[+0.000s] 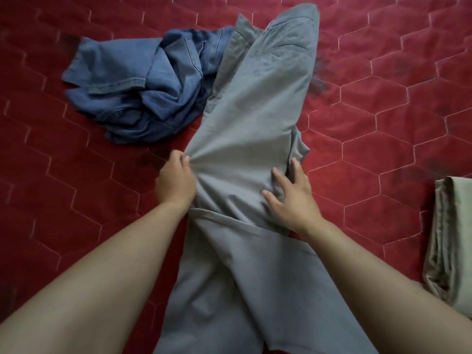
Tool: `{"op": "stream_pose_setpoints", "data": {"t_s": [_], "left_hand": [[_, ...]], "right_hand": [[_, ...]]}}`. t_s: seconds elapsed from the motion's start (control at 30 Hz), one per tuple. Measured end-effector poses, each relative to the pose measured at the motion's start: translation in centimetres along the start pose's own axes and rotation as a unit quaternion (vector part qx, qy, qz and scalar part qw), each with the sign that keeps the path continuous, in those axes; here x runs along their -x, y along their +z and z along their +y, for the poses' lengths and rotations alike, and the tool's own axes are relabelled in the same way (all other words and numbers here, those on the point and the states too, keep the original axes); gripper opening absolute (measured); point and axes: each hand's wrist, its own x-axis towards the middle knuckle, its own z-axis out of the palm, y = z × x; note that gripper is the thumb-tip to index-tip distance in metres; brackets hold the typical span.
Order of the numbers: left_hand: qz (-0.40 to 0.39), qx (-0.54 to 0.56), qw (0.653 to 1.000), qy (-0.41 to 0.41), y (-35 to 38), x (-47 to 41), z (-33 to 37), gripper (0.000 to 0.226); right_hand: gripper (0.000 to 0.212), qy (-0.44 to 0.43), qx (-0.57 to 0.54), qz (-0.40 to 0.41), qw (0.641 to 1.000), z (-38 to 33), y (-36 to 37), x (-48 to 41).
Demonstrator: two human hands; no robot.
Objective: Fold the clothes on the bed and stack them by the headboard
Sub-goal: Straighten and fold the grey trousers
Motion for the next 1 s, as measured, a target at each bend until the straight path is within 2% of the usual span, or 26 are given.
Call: {"op": "stream_pose_setpoints", "data": {"t_s": [0.07, 0.1, 0.2, 0.27, 0.33, 0.4, 0.53, 0.67, 0.8, 0.93, 1.0], "left_hand": [[0.033, 0.041, 0.998, 0.025, 0.0, 0.8, 0.0, 0.015], [0.016, 0.050, 0.998, 0.042, 0.1, 1.4, -0.1, 0.014], [-0.105, 0.011, 0.992, 0.067, 0.6, 2.7, -0.1, 0.013], [-0.145, 0.001, 0.988, 0.054, 0.8, 1.7, 0.6, 0.013], [-0.142, 0.025, 0.989, 0.036, 1.1, -0.3, 2.2, 0.016], [-0.131, 0.051, 0.990, 0.027, 1.5, -3.0, 4.1, 0.026], [-0.152, 0.017, 0.986, 0.071, 3.1, -7.9, 7.8, 0.037], [-0.131, -0.008, 0.988, 0.080, 5.6, -11.5, 10.8, 0.041], [-0.109, 0.080, 0.989, 0.058, 7.9, -14.3, 13.4, 0.039], [-0.121, 0.173, 0.977, 0.027, 8.9, -16.7, 15.6, 0.036], [-0.085, 0.180, 0.977, 0.082, 8.5, -16.8, 16.5, 0.030]], "right_hand": [[0.059, 0.008, 0.017, -0.004, 1.000, 0.8, -0.1, 0.5], [0.058, 0.018, 0.030, -0.009, 0.999, 1.3, -0.2, 0.9], [0.057, 0.038, 0.061, -0.006, 0.997, 2.2, -0.4, 1.8], [0.057, 0.028, 0.032, 0.054, 0.998, 1.9, -1.1, 1.3], [0.061, 0.011, 0.003, 0.135, 0.991, 1.1, -2.2, -0.6], [0.064, -0.009, -0.010, 0.177, 0.984, 0.1, -3.3, -3.6], [0.060, -0.038, -0.007, 0.150, 0.988, -0.7, -3.9, -9.3], [0.060, -0.046, 0.073, 0.124, 0.989, 1.6, -1.7, -11.5], [0.058, -0.060, 0.069, 0.195, 0.976, 3.2, -0.1, -12.2], [0.059, -0.065, 0.066, 0.213, 0.973, 3.5, 0.2, -12.5], [0.059, -0.061, 0.067, 0.207, 0.974, 3.2, -0.2, -12.4]]}}
